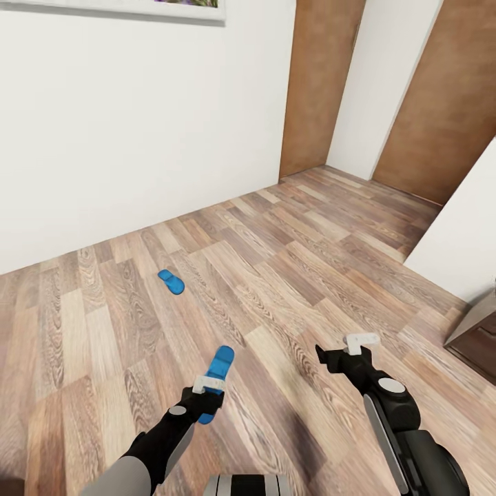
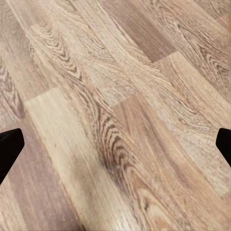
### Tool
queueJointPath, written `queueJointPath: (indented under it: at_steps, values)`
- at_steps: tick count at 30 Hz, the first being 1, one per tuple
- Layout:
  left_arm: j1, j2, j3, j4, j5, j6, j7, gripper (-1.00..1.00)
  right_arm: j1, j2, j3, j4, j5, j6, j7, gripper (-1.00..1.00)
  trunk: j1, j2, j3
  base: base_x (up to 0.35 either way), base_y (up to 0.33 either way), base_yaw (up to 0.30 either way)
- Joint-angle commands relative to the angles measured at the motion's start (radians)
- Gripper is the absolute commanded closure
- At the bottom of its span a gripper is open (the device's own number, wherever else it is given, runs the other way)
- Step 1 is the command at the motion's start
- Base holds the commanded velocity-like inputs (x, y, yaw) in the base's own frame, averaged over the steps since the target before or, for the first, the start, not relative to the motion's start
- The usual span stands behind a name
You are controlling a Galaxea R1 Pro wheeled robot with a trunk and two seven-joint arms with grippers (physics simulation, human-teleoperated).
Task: In the bedroom, move the book from the bed onto either nightstand, and place the two sandals side by side next to the bed.
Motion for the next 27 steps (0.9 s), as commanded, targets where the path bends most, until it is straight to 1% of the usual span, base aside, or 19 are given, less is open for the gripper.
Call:
queueJointPath:
  at_steps: [1,27]
  values:
    - [0.000,0.001,-0.005,-0.002,-0.002,0.006,0.012,1.00,0.000,0.000,0.001,-0.001,0.000,0.004,0.002,-1.00,-0.001,0.000,0.003,0.000,0.000,0.000]
    - [0.000,0.001,-0.004,0.005,-0.001,0.006,0.013,1.00,-0.002,0.002,0.003,-0.001,0.000,-0.001,0.001,-1.00,-0.012,0.006,0.104,0.000,0.000,0.000]
